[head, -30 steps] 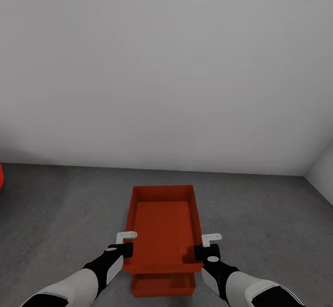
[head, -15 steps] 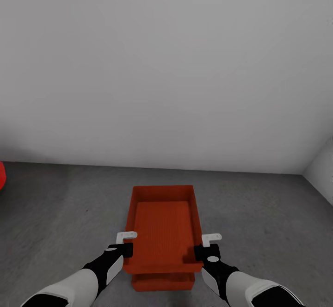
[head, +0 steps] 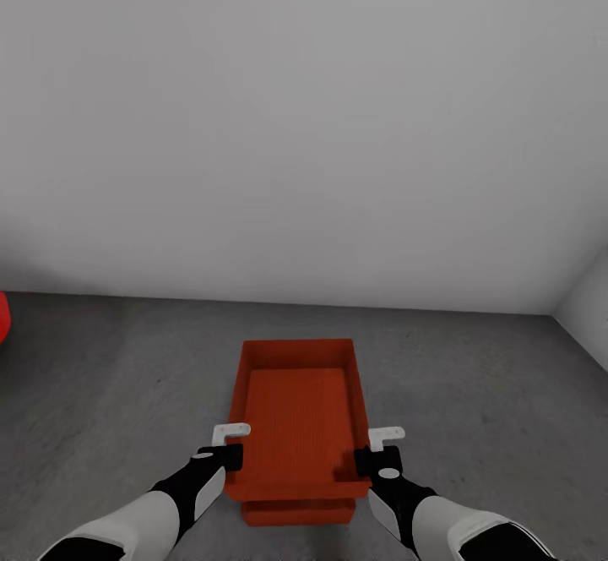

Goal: Move the two storage containers from the living room to the garage. In the garage, place one container on the floor and stack the other container on top of it (either order is fine).

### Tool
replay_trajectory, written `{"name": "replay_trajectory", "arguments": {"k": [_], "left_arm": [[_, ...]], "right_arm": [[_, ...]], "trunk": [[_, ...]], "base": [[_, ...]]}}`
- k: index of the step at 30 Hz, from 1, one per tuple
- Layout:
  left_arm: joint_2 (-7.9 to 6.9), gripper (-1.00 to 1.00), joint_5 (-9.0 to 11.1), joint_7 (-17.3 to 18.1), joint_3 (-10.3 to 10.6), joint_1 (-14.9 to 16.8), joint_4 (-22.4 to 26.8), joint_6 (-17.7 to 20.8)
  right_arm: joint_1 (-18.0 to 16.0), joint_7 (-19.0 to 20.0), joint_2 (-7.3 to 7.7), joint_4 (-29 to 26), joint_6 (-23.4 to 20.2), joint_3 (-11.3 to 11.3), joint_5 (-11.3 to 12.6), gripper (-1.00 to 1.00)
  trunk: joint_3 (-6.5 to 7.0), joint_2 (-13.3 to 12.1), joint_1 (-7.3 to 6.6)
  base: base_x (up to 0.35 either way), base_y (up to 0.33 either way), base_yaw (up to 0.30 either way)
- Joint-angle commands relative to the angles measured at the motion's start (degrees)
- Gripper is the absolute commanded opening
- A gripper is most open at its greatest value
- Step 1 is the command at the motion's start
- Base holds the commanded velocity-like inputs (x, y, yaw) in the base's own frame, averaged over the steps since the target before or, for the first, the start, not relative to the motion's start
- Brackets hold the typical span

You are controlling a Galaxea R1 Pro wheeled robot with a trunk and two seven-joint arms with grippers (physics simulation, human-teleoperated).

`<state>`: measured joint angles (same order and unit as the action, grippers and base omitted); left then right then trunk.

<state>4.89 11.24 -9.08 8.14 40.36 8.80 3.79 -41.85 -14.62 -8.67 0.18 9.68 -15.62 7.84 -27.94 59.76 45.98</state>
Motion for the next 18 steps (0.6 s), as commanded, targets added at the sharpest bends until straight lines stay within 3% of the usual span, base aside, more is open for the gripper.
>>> {"name": "replay_trajectory", "arguments": {"k": [1,18], "left_arm": [[-4.97,-1.0,-0.61,-0.68,-3.46,0.07,0.36,-0.36],[-4.97,-1.0,-0.61,-0.68,-3.41,0.06,0.42,-0.36]], "right_arm": [[0.01,0.03,-0.03,0.08,0.02,2.44,0.21,-1.0],[0.01,0.03,-0.03,0.08,0.16,2.43,0.2,-1.0]], "trunk": [[-0.15,0.04,0.0],[-0.86,0.04,0.0]], "base": [[0.0,0.0,0.0],[0.0,0.0,0.0]]}}
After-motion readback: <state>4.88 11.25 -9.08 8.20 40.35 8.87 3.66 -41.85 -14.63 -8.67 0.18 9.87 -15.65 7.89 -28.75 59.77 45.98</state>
